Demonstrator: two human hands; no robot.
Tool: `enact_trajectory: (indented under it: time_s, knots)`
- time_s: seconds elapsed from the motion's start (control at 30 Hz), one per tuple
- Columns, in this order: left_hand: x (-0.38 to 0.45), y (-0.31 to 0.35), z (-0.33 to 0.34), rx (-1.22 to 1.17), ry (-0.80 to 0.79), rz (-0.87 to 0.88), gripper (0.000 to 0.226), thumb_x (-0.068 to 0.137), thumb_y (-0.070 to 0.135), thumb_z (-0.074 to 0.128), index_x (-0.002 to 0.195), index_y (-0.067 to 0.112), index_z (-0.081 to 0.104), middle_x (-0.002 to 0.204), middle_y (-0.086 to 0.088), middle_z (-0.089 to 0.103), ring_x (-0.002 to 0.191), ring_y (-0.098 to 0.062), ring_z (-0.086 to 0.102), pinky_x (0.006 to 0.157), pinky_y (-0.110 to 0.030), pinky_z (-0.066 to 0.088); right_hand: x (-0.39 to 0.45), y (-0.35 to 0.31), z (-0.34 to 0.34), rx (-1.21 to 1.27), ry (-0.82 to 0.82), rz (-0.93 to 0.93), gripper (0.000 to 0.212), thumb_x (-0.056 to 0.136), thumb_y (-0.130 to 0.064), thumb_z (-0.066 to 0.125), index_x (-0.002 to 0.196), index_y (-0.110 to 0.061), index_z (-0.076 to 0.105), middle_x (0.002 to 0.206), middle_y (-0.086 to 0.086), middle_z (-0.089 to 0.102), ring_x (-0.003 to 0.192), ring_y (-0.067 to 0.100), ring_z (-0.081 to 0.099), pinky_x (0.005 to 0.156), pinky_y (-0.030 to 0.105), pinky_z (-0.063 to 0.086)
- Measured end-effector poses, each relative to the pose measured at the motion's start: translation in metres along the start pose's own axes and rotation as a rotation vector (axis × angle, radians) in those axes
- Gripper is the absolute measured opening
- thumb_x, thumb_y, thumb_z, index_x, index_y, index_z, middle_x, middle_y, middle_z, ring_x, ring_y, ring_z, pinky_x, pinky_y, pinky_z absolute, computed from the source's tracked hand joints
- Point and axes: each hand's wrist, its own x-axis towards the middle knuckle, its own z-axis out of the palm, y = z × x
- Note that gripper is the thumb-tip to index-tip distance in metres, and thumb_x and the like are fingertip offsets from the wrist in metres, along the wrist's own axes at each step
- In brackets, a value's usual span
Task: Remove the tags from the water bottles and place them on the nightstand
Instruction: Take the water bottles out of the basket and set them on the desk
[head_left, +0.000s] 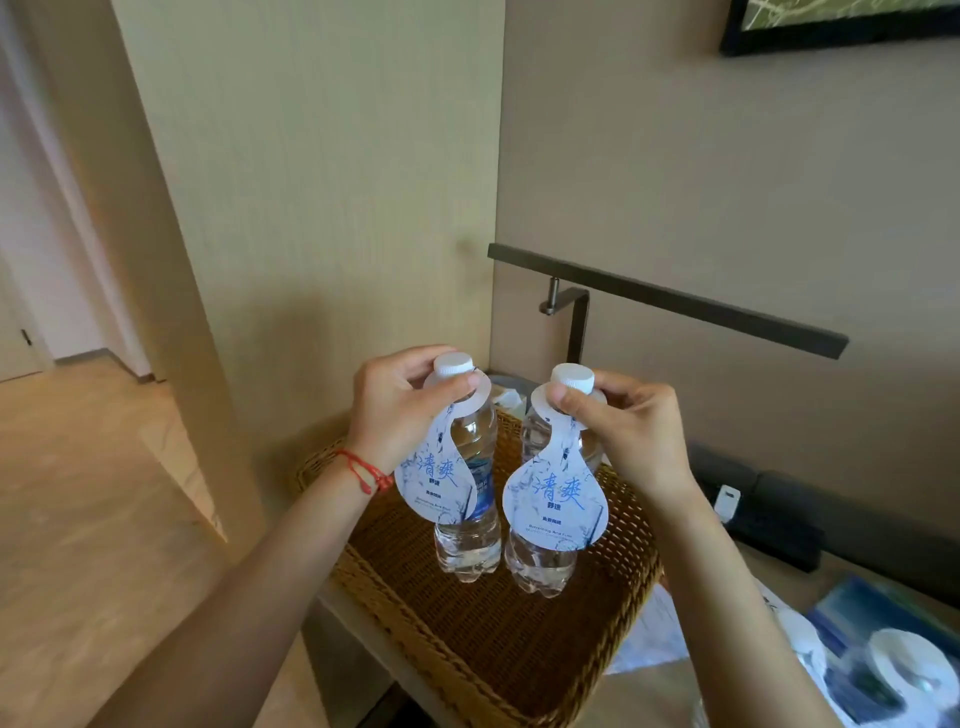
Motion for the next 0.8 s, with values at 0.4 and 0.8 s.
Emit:
enact_trajectory:
  time_s: [0.4,0.8]
  knots:
    - [-0.064,0.060,-0.042,-0.039,0.009,0.033,0.029,0.067,0.011,0.076,0.075,0.038,0.072,0.071,0.018,0.073,0.066,0.000,0.066,0.059,-0.012,0.051,-0.067,-0.053,0.010,0.045,-0.027,0.021,0.011,0.064,-0.029,0.073,0.072,-0.021,0.075,0.067,-0.004,0.074,0.061,0.011,0.070,0.051,0.017,0.051]
    - [-0.155,0.122,-0.060,-0.090,-0.108,0.010,0.024,0.064,0.021,0.076,0.081,0.037,0.072,0.075,0.018,0.073,0.069,-0.002,0.068,0.060,-0.013,0.051,-0.182,-0.108,0.006,0.002,0.135,0.144,0.009,0.068,-0.023,0.075,0.076,-0.019,0.076,0.068,0.003,0.075,0.060,0.015,0.069,0.052,0.021,0.053]
